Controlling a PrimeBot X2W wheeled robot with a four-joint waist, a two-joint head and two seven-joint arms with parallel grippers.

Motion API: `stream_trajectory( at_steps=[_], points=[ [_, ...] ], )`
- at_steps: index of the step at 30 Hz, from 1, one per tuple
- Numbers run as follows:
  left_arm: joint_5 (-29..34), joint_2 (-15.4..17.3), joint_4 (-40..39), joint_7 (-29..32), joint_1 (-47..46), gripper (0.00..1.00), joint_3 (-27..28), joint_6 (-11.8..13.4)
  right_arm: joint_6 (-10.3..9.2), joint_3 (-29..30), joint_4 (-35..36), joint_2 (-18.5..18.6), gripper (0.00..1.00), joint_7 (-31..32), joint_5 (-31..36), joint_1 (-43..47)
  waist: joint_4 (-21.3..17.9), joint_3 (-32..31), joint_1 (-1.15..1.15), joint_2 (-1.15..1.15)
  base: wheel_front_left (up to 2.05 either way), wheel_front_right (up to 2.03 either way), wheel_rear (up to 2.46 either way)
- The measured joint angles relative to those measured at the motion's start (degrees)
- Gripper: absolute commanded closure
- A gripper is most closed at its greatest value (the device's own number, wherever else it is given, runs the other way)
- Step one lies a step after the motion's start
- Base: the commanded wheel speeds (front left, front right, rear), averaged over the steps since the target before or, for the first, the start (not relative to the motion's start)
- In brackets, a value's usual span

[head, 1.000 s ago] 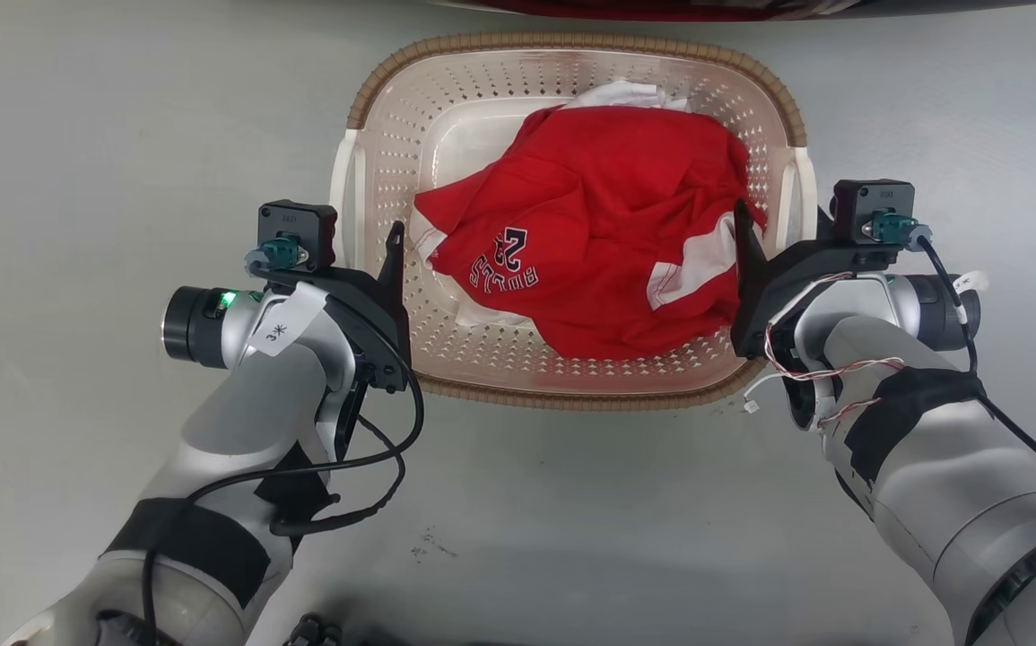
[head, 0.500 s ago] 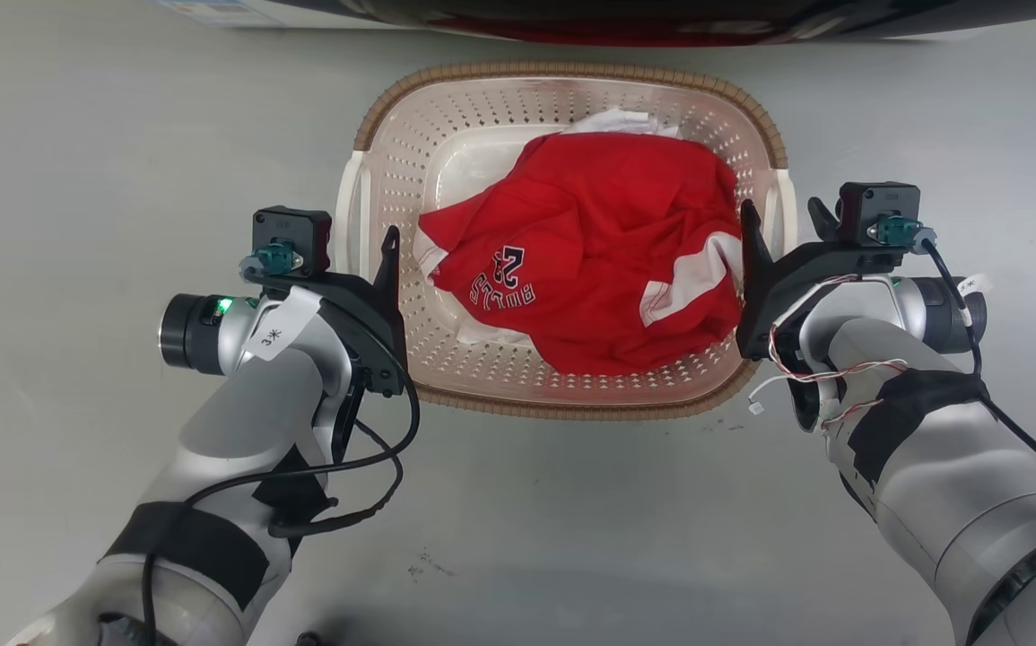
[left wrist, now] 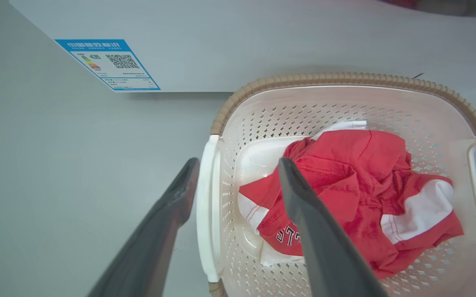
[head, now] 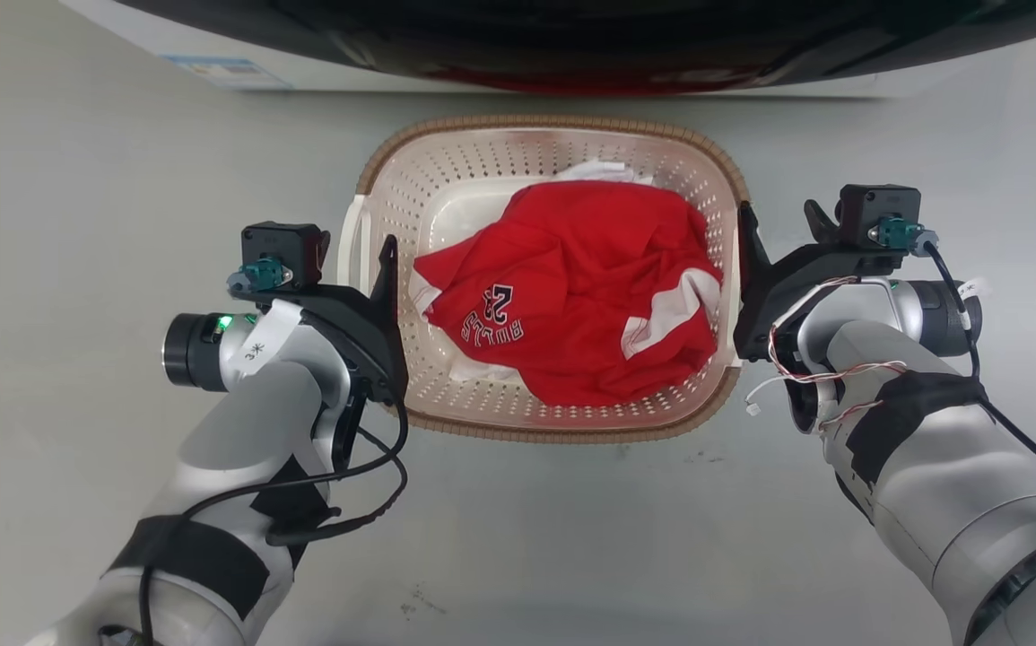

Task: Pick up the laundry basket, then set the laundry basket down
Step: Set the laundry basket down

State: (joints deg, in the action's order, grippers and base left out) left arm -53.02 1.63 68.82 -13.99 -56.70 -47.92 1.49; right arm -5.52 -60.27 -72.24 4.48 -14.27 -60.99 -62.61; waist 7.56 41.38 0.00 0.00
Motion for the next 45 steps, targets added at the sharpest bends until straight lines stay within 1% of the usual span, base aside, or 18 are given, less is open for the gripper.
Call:
stream_trajectory(
  at_steps=[4, 11, 18, 21, 24, 25, 33, 40, 45],
  points=[
    [-0.7, 0.0, -0.6, -0.3, 1.4, 0.0, 1.1, -0.1, 0.49, 0.9, 1.3, 0.0, 0.0, 0.0, 0.0, 0.2, -0.3, -2.0, 0.0, 0.0, 0.0, 0.0, 0.0],
    [-0.7, 0.1, -1.3, -0.3, 3.7, 0.0, 2.5, 0.0, 0.75, 2.4, 3.6, 0.2, 0.0, 0.0, 0.5, 2.4, -0.8, -6.1, 0.0, 0.0, 0.0, 0.0, 0.0],
    [0.4, 2.1, -3.7, -0.3, 8.4, 0.0, 4.3, 1.1, 0.75, 4.5, 6.8, 0.4, 0.0, 0.0, 1.8, 6.4, -1.2, -11.0, -0.01, 0.0, 0.0, 0.0, 0.0],
    [0.8, 3.2, -5.1, -0.3, 10.8, 0.0, 5.4, 2.2, 0.75, 5.6, 8.4, 0.5, 0.0, 0.0, 2.6, 8.8, -1.4, -13.4, -0.01, -0.01, 0.0, 0.0, 0.0],
    [2.0, 4.0, -6.9, -0.3, 13.1, 0.0, 6.4, 2.6, 0.74, 7.0, 10.1, 1.0, 0.0, 0.0, 3.2, 11.3, -1.6, -15.8, -0.01, -0.01, 0.0, 0.0, 0.0],
    [3.4, 4.5, -8.4, -0.3, 14.8, 0.0, 6.7, 3.1, 0.63, 8.2, 11.2, 1.5, 0.0, 0.0, 3.6, 13.0, -1.7, -17.4, -0.01, 0.0, 0.0, 0.0, 0.0],
    [7.0, 7.6, -14.3, -0.3, 22.6, 0.0, 9.3, 4.1, -0.23, 12.8, 16.7, 2.2, 0.0, 0.0, 5.8, 20.2, -2.3, -24.1, -0.02, -0.01, 0.0, 0.0, 0.0],
    [9.8, 8.7, -20.5, -0.3, 30.1, 0.0, 12.2, 5.1, -1.1, 16.2, 22.4, 3.4, 0.0, 0.0, 9.4, 28.2, -3.1, -30.1, -0.01, -0.01, 0.0, 0.0, 0.0],
    [12.4, 9.7, -26.9, -0.3, 38.9, 0.0, 14.7, 5.6, -1.53, 19.2, 29.0, 4.1, 0.0, 0.0, 13.1, 36.5, -3.9, -35.0, -0.01, -0.01, 0.0, 0.0, 0.0]
  ],
)
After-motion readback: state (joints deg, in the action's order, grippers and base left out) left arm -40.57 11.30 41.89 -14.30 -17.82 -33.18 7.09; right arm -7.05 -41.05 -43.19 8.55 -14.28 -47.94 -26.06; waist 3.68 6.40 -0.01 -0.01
